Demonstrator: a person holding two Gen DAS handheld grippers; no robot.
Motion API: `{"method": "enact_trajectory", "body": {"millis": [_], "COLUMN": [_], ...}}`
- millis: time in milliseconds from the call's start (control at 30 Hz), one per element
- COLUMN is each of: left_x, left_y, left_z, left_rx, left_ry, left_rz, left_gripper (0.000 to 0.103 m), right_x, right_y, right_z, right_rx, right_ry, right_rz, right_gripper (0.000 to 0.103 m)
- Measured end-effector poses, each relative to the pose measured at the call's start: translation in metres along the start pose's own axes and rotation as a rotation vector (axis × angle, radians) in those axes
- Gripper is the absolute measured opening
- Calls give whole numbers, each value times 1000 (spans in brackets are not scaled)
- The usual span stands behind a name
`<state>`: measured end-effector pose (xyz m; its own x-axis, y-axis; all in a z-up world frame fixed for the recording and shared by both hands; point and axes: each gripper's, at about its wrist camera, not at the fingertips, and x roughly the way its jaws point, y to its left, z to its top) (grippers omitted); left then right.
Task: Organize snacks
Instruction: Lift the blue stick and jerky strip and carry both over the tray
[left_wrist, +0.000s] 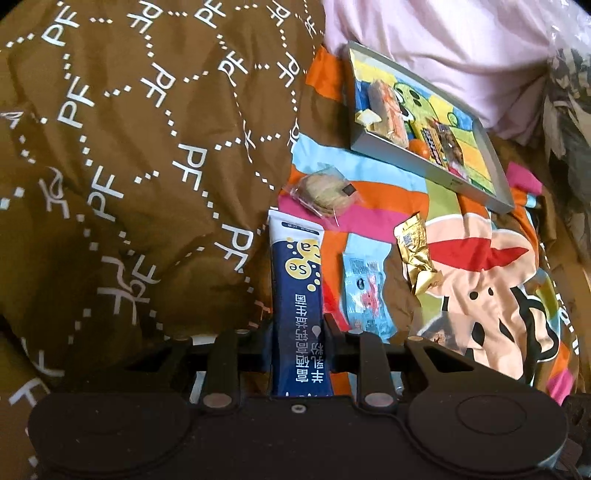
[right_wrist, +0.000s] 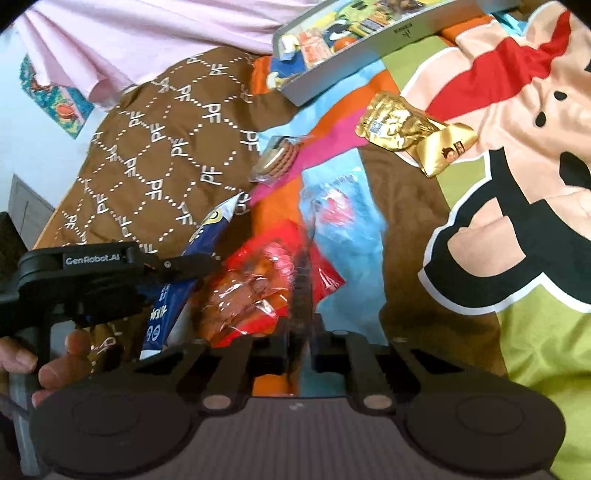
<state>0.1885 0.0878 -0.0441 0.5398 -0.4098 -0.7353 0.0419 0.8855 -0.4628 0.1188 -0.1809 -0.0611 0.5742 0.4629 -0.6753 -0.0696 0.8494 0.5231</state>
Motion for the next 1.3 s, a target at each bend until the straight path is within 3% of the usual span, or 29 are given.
{"method": "enact_trajectory", "body": {"millis": [167, 367, 667, 800, 1000, 1100, 1300], "left_x": [-7, -15, -17, -12, 16, 34, 72], "left_y": [-5, -15, -39, -63, -111, -139, -189], "left_z": [-8, -17, -23, -4, 43, 69, 115], "left_rx": [3, 3, 12, 37, 18, 41, 96], "left_ry": [-48, -118, -185, -230, -279, -304, -328], "left_rz": [-1, -52, -46, -29, -135, -170, -164], "left_gripper": [27, 27, 28, 28, 28, 28, 28], "right_x": [-7, -19, -42, -50, -61, -67, -64], "right_y": [2, 1, -27, -42, -54, -67, -97], "right_z": [0, 5, 28, 50, 94, 115, 175], "right_rx": [-45, -108, -230, -223, -168, -169, -103], "right_ry": [-18, -44, -136, -196, -311, -391, -518], "right_rz": [2, 46, 47, 61, 93, 58, 14], "right_gripper": [12, 12, 12, 12, 12, 12, 12]}}
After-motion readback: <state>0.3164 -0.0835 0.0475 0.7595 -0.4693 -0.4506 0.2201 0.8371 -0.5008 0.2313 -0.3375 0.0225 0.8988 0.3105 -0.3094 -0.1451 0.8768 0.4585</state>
